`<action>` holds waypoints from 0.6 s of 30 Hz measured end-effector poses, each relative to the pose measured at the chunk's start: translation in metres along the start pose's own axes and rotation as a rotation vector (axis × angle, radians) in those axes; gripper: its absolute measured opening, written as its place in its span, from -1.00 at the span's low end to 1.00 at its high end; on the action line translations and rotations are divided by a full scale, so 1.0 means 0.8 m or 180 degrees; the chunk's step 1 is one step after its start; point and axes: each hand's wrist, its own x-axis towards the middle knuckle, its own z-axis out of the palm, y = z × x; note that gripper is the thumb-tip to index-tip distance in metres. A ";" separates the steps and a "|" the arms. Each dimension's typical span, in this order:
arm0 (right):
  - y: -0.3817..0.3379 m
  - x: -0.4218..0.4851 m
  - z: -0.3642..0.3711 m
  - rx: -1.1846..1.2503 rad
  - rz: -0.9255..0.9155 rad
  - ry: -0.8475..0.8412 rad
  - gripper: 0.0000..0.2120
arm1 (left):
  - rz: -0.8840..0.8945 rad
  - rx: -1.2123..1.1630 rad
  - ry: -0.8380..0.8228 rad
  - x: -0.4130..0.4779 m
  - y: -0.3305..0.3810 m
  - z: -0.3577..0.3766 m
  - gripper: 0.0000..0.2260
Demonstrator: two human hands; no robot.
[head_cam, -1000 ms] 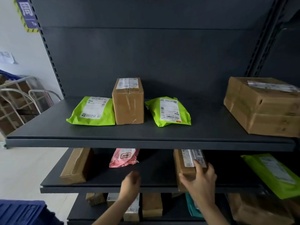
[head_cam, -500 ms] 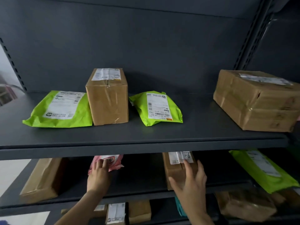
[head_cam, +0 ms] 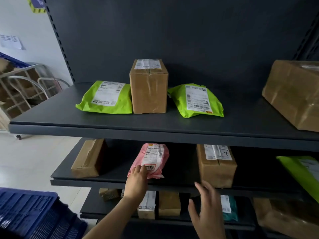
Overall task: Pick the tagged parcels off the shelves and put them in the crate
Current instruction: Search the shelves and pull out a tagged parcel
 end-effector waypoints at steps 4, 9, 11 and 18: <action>-0.019 -0.006 0.023 0.0166 -0.0100 -0.0444 -0.54 | 0.0105 -0.0304 -0.0122 -0.030 -0.003 -0.007 -0.78; -0.038 0.005 0.059 0.0618 0.0163 -0.0878 -0.55 | 0.0127 -0.0338 0.0073 -0.042 -0.043 -0.036 -0.70; -0.049 0.020 0.077 0.0734 0.0278 -0.0847 -0.54 | 0.0001 -0.0177 0.0458 -0.043 -0.074 -0.056 -0.67; -0.080 0.082 0.145 0.0976 0.1180 -0.0750 -0.66 | -0.1291 -0.0025 0.0620 -0.017 -0.182 -0.106 -0.36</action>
